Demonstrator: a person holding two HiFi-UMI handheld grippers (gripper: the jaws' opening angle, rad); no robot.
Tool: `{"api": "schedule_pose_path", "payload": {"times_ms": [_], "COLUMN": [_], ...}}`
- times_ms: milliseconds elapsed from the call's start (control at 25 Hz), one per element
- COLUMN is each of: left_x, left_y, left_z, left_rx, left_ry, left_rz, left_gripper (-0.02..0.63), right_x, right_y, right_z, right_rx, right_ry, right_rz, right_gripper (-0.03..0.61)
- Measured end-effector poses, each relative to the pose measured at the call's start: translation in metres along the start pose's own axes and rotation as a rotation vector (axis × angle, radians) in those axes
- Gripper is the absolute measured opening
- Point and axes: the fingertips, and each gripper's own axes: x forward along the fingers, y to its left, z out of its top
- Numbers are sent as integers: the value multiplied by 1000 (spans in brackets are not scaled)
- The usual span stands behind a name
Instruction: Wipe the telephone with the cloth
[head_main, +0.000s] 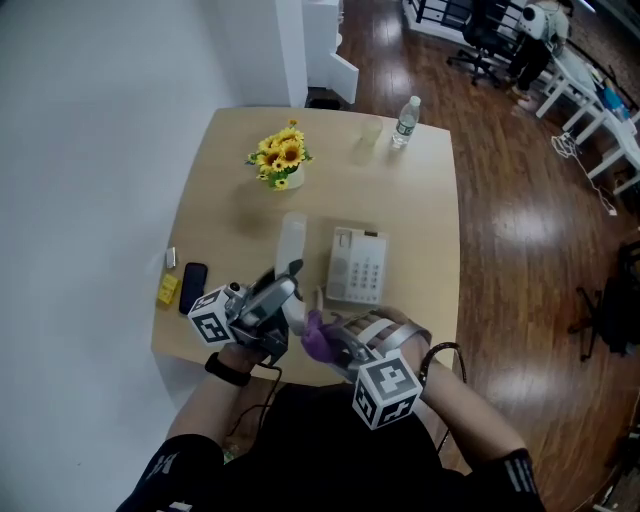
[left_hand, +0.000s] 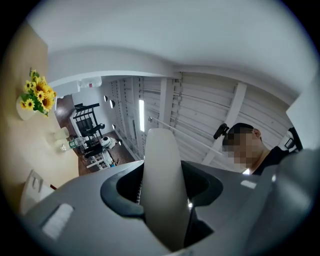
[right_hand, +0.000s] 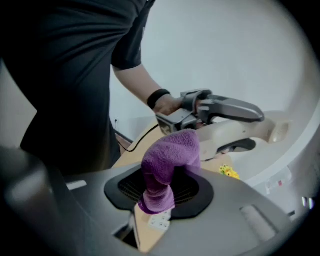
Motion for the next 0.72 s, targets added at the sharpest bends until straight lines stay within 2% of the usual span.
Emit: {"api": "schedule_pose_path", "payload": {"times_ms": [40, 120, 320, 440, 560, 720], "left_x": [-1, -1, -4, -3, 1, -1], "left_y": [0, -2, -5, -6, -6, -6], "left_z": [2, 5, 8, 5, 3, 2], "left_rx": [-5, -9, -11, -13, -7, 1], "left_ry": [-12, -20, -20, -20, -12, 7], "left_rz": [-5, -15, -23, -26, -26, -14], "left_gripper": [206, 206, 206, 206, 206, 206], "right_x": [1, -2, -35, -38, -25, -12], "right_y": [6, 2, -56, -78, -75, -54], "right_z": [-1, -4, -11, -13, -4, 5], "right_rx": [-5, 22, 171, 200, 192, 167], "right_ry": [2, -7, -53, -51, -72, -69], "right_rz": [19, 0, -173, -229, -217, -157], "right_gripper": [132, 132, 133, 132, 133, 132]}}
